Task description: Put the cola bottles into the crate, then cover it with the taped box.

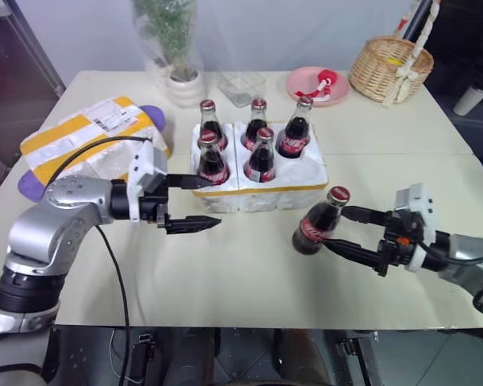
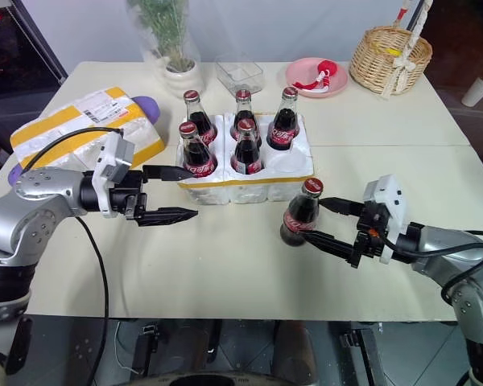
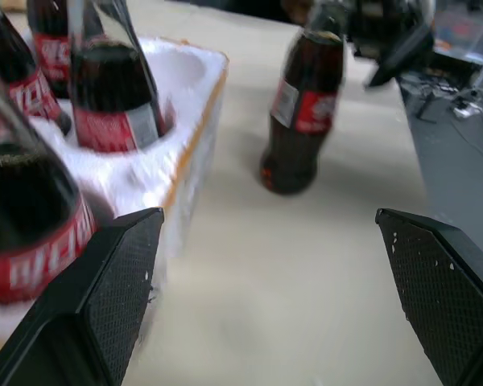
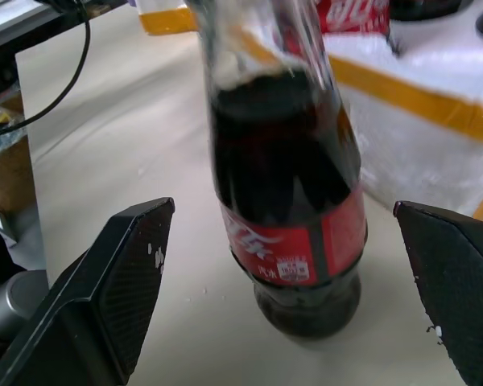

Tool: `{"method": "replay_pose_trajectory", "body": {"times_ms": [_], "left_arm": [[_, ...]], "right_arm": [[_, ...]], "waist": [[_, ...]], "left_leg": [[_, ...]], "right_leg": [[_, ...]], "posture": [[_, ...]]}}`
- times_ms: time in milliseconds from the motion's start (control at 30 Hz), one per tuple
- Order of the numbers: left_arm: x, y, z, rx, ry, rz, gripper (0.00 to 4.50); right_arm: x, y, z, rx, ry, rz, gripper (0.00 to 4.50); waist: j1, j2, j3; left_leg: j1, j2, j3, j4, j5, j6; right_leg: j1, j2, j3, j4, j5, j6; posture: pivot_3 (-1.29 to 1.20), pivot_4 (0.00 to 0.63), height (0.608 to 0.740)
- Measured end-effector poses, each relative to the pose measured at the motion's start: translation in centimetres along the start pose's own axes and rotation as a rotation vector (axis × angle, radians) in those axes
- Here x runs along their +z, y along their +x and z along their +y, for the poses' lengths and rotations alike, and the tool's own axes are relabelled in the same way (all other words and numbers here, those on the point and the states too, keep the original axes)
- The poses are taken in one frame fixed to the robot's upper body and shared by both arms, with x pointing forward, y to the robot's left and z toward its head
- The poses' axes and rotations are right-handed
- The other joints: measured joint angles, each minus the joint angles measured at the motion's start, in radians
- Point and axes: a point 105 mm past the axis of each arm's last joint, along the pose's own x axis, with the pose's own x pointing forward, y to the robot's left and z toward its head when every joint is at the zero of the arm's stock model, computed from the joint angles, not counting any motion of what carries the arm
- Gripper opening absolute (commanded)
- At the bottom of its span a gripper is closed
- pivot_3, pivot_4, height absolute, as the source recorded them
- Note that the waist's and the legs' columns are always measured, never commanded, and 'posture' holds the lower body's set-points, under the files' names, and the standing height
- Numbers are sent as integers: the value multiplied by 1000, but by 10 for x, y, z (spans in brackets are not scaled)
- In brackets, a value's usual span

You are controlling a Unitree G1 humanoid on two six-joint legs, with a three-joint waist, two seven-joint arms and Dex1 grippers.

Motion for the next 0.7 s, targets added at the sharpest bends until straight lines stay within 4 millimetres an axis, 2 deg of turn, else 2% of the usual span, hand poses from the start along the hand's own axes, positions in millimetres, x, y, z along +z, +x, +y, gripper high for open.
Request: {"method": "replay_pose_trajectory", "body": {"times_ms": [200, 433, 467, 567, 700], "left_arm": [[3, 3, 4, -7, 1, -11, 4423], [-2, 11, -1, -63, -11, 6, 4423], [-2, 11, -1, -67, -12, 4, 4500], [-2, 12, -2, -75, -15, 2, 4500], [5, 13, -3, -94, -14, -22, 4500]], "right_arm": [[-9, 17, 1, 30, 23, -13, 4500], [-7, 43, 0, 49, 21, -43, 4500], [-6, 44, 0, 47, 20, -46, 3966], [-2, 43, -2, 23, 7, -57, 2771], [1, 39, 4, 49, 29, -45, 2696]], "waist": [[-5, 0, 0], [-17, 0, 0], [-16, 0, 0], [-15, 0, 0], [-14, 1, 0]], "left_leg": [[0, 0, 0, 1, 0, 0], [1, 0, 0, 1, 0, 0], [1, 0, 0, 1, 0, 0], [1, 0, 0, 1, 0, 0], [0, 0, -1, 1, 0, 0]], "right_leg": [[1, 0, 0, 0, 0, 0], [0, 0, 0, 2, 0, 0], [0, 0, 0, 2, 0, 0], [0, 0, 0, 2, 0, 0], [0, 0, 0, 2, 0, 0]], "posture": [[0, 150, 737], [0, 150, 737], [0, 150, 737], [0, 150, 737], [0, 150, 737]]}}
